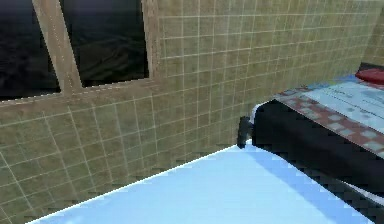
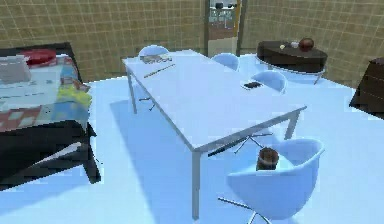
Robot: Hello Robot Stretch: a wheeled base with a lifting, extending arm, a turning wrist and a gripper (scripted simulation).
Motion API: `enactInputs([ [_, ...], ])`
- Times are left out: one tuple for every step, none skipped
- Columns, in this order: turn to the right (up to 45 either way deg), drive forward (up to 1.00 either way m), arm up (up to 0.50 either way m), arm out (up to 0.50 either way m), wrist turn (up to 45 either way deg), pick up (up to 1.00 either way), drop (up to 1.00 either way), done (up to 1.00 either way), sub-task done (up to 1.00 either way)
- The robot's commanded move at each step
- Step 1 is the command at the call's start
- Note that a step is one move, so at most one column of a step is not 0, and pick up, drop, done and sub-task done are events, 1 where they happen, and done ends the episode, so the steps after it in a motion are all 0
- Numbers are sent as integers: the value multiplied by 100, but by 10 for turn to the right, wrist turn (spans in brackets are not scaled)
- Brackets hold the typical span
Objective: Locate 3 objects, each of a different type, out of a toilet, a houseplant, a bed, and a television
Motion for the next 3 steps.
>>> enactInputs([
  [450, 0, 0, 0, 0, 0, 0, 0, 0],
  [150, 0, 0, 0, 0, 0, 0, 0, 0],
  [0, 70, 0, 0, 0, 0, 0, 0, 0],
])
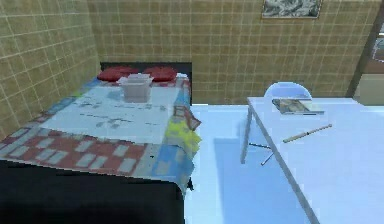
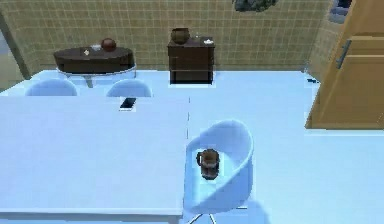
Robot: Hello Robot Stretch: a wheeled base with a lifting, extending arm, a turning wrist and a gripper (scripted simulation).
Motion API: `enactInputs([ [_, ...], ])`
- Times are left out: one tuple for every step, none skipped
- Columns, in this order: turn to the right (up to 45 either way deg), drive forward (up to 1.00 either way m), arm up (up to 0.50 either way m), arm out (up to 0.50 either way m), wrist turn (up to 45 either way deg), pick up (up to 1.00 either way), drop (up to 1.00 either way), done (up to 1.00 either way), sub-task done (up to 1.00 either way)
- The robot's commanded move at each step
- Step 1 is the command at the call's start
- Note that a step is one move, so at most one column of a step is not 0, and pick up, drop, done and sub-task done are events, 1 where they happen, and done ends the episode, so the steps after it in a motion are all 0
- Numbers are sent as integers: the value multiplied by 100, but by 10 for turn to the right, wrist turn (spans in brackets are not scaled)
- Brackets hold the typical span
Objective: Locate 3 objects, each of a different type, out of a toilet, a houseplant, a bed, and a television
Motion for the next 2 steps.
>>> enactInputs([
  [-180, 0, 0, 0, 0, 0, 0, 0, 0],
  [0, 0, 0, 0, 0, 0, 0, 0, 100],
])
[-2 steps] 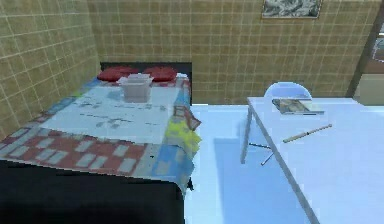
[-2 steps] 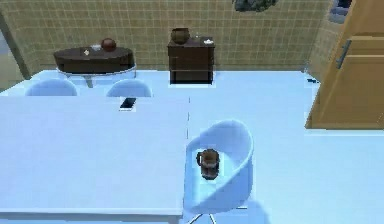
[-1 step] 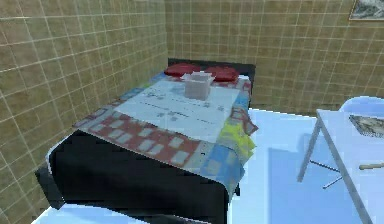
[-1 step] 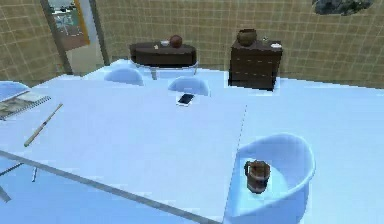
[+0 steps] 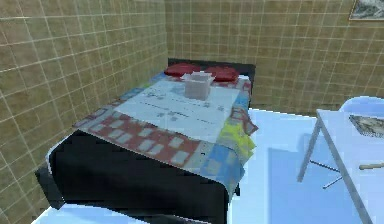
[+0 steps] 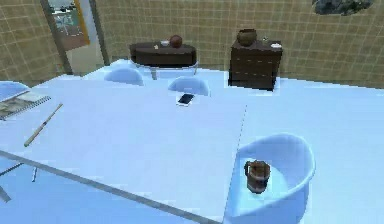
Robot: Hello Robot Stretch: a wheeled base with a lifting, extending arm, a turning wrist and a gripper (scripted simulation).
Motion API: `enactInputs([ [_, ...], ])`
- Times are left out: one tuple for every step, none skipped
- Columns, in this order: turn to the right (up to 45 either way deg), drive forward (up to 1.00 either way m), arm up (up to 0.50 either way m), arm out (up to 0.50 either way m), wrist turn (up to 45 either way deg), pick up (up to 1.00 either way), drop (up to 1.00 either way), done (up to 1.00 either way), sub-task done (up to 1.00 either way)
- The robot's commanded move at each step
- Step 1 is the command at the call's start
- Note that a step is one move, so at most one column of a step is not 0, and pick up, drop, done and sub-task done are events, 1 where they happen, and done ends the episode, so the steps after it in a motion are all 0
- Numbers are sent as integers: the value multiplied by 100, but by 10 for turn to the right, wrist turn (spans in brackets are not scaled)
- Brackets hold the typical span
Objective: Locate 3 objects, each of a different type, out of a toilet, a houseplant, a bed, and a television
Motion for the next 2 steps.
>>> enactInputs([
  [-450, 0, 0, 0, 0, 0, 0, 0, 0],
  [-450, 0, 0, 0, 0, 0, 0, 0, 0],
])
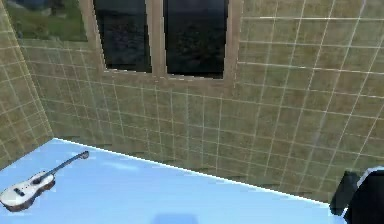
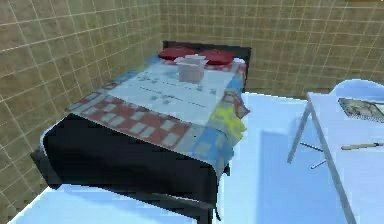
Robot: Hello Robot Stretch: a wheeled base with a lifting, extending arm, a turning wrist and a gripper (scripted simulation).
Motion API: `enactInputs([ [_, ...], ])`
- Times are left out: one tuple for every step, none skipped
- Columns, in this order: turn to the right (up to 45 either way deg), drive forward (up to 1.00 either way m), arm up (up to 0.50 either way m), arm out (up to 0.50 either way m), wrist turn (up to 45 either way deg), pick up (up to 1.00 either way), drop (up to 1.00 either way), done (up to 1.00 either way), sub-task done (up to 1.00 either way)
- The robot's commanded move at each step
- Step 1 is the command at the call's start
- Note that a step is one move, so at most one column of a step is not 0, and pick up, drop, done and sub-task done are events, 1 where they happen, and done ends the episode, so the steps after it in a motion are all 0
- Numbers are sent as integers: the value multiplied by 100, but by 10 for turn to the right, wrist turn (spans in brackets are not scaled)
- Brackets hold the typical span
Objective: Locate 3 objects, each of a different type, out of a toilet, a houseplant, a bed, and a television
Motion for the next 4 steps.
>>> enactInputs([
  [-450, 0, 0, 0, 0, 0, 0, 0, 0],
  [-240, 0, 0, 0, 0, 0, 0, 0, 0],
  [0, 45, 0, 0, 0, 0, 0, 0, 0],
  [-420, 0, 0, 0, 0, 0, 0, 0, 0],
])
